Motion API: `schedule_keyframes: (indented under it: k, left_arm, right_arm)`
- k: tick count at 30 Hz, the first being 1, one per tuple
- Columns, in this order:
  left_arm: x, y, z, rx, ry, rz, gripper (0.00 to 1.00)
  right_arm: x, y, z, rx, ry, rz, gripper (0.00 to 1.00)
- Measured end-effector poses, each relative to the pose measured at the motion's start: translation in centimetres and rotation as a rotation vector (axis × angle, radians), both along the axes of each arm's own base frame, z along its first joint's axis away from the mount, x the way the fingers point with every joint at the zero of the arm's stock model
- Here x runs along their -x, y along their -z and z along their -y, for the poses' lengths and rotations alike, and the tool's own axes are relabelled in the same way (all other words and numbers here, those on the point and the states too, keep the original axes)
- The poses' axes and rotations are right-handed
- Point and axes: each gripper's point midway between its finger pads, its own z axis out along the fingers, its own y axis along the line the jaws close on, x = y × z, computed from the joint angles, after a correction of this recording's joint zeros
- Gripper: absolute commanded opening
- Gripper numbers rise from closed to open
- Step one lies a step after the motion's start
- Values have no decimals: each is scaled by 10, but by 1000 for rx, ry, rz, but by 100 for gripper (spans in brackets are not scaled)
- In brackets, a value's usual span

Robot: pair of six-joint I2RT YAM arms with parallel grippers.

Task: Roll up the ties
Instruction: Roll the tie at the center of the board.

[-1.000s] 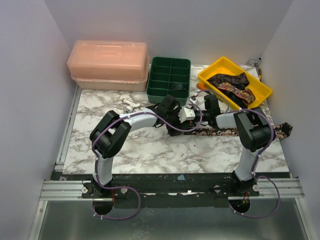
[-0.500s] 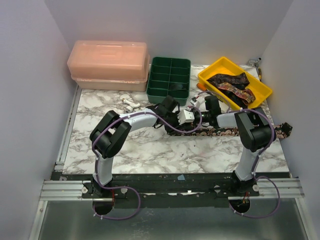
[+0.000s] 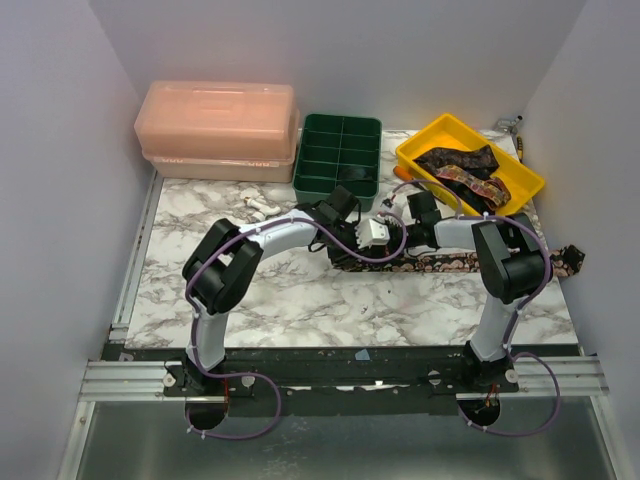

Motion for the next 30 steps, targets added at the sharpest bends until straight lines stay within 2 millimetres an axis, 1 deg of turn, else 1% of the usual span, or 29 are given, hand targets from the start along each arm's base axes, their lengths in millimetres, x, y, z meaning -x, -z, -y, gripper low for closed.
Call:
schedule_keyframes:
  k: [2, 4, 7, 9, 11, 13, 15, 16, 18, 22, 23, 26, 30]
  left_arm:
    - [1, 1, 0, -3, 4, -4, 46]
    - [1, 1, -1, -4, 6, -6, 59]
    - [1, 0, 0, 19, 3, -16, 66]
    - [1, -2, -3, 56, -18, -32, 67]
    - [-2, -9, -13, 105, -68, -51, 66]
    - [-9, -19, -20, 149, -114, -48, 64]
    - [-20, -29, -26, 182, -150, -24, 63]
    - [-24, -33, -27, 196, -156, -13, 63]
    - [-25, -35, -24, 210, -151, -8, 63]
    - [-14, -33, -16, 214, -115, -25, 72]
    - [-12, -32, -14, 213, -107, -28, 72]
    - [-3, -27, -10, 208, -81, -39, 72]
    - [6, -13, -8, 189, -65, -66, 68]
  right_arm:
    - [-2, 4, 3, 32, -8, 20, 1]
    - [-4, 7, 6, 60, -18, 42, 1]
    - [-6, 10, 10, 89, -32, 66, 1]
    - [-7, 10, 10, 96, -43, 73, 1]
    - [-7, 10, 11, 104, -55, 79, 1]
    - [-7, 11, 10, 113, -68, 86, 1]
    - [-7, 10, 10, 124, -85, 99, 1]
    - [-7, 11, 10, 130, -92, 105, 0]
    - [-6, 11, 10, 136, -105, 115, 0]
    - [-6, 11, 10, 147, -132, 142, 0]
    - [-6, 11, 11, 149, -138, 149, 1]
    - [-6, 11, 11, 152, -157, 168, 1]
    - [-6, 11, 11, 155, -173, 184, 1]
